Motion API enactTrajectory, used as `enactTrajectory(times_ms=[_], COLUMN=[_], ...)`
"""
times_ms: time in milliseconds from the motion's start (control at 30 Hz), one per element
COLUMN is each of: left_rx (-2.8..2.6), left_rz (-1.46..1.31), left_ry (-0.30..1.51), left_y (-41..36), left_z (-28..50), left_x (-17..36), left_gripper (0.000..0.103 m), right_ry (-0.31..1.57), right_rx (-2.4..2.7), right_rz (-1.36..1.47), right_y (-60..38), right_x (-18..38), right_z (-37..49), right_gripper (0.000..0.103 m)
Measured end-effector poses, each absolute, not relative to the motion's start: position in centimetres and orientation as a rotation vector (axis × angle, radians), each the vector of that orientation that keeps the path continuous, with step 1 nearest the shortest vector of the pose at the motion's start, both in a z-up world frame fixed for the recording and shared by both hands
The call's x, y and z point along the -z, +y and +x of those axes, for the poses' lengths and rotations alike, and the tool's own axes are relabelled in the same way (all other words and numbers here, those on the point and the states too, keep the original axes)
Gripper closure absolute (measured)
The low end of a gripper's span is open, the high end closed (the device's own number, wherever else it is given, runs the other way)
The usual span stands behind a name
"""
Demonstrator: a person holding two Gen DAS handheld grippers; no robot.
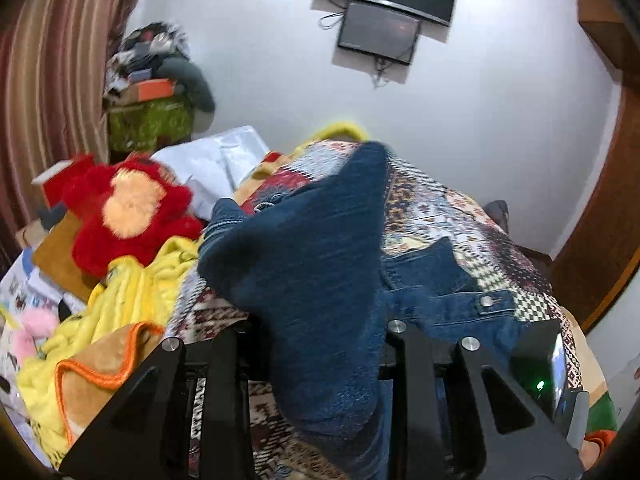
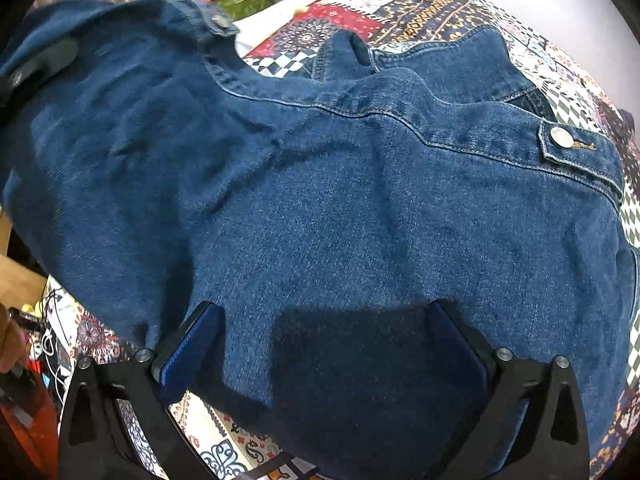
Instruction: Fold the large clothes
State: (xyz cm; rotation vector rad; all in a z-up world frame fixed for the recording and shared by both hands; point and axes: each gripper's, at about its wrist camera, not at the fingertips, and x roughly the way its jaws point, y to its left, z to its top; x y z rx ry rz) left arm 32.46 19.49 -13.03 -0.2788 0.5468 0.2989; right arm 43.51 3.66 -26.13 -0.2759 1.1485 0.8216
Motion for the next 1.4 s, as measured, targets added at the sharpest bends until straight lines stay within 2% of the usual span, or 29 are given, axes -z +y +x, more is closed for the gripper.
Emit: enactTrajectory(times_ms=[167, 500, 733, 1033, 1067, 1133, 1167, 1200, 1267, 1400], left_rx=[-0.227, 0.002, 0.199, 0.304, 0.305, 0.337, 0.371, 0.396, 0.415, 0.353], left_rz=[-0.194, 0.013, 0.25, 0.376, 0.369, 0.317, 0.27, 0.23, 0.173, 0.131], left_ry=[0.504, 0.458, 0.633, 0.842, 0.847, 0.876, 0.899, 0.912, 0.911, 0.84], left_y=[15.5, 3.1, -5.9, -8.5, -8.2, -7.9, -7.5, -7.1, -6.4, -3.4], left_z=[34.7, 38.8, 38.9, 36.3, 36.0, 35.5, 35.4, 35.3, 34.8, 33.5], left_x=[11.0, 8.6, 14.4, 20.5, 20.4, 19.9, 19.5, 19.1, 18.2, 15.6], left_gripper=[0.074, 0.076, 0.076, 0.074, 0.07, 0.053, 0.034, 0.025, 0.021, 0.021], right_ry=[1.24, 1.088, 1.055, 1.052, 1.05, 1.043, 1.037, 1.035, 1.03, 1.018], right_rx=[-0.861, -0.541, -0.393, -0.382, -0.392, -0.408, -0.419, -0.427, -0.443, -0.499], right_rz=[-0.148, 0.055, 0.157, 0.22, 0.22, 0.216, 0.211, 0.207, 0.203, 0.185], right_y=[-0.7, -19.0, -27.9, -29.4, -29.1, -28.5, -28.2, -27.8, -27.1, -24.7], right_x=[24.2, 18.7, 17.8, 18.1, 17.9, 17.6, 17.3, 17.1, 16.8, 15.9], right_z=[44.1, 45.9, 44.3, 42.8, 42.7, 42.5, 42.3, 42.3, 42.2, 42.2], right_gripper=[0.0, 0.0, 0.0, 0.0, 0.0, 0.0, 0.0, 0.0, 0.0, 0.0])
